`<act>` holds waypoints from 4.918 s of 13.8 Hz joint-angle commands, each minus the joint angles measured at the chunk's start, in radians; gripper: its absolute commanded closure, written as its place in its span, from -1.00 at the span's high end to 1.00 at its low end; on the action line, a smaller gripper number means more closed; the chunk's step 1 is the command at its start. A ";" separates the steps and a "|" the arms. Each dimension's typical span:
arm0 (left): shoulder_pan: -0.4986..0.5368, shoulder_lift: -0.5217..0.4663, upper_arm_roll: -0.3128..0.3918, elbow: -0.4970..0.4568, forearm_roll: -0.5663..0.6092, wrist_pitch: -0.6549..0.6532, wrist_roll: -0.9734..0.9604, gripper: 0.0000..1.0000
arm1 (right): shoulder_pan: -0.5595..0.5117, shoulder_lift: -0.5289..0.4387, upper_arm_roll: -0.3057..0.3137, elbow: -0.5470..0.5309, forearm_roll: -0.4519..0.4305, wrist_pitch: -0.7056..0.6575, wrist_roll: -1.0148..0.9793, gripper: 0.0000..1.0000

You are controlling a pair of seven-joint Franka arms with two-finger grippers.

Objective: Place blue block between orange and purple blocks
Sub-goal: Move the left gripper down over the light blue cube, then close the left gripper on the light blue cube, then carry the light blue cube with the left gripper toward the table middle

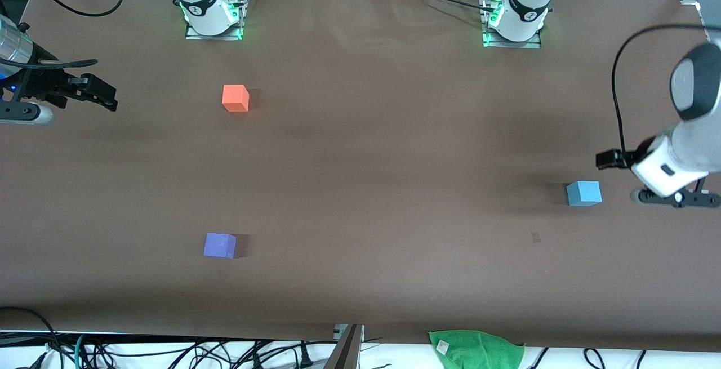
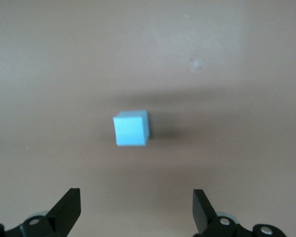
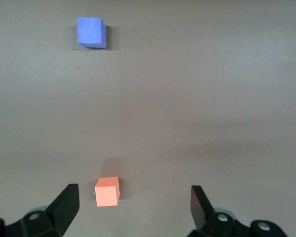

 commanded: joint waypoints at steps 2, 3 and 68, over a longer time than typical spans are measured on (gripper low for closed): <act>0.045 0.100 -0.006 0.045 0.005 0.046 0.085 1.00 | -0.010 0.006 0.004 0.021 0.017 -0.004 -0.015 1.00; 0.045 0.118 -0.006 0.036 0.003 0.046 0.085 1.00 | -0.010 0.006 0.004 0.021 0.017 -0.004 -0.015 1.00; -0.446 0.437 -0.346 -0.010 -0.071 0.411 -0.731 -0.21 | -0.006 0.028 0.005 0.044 0.012 0.033 -0.016 1.00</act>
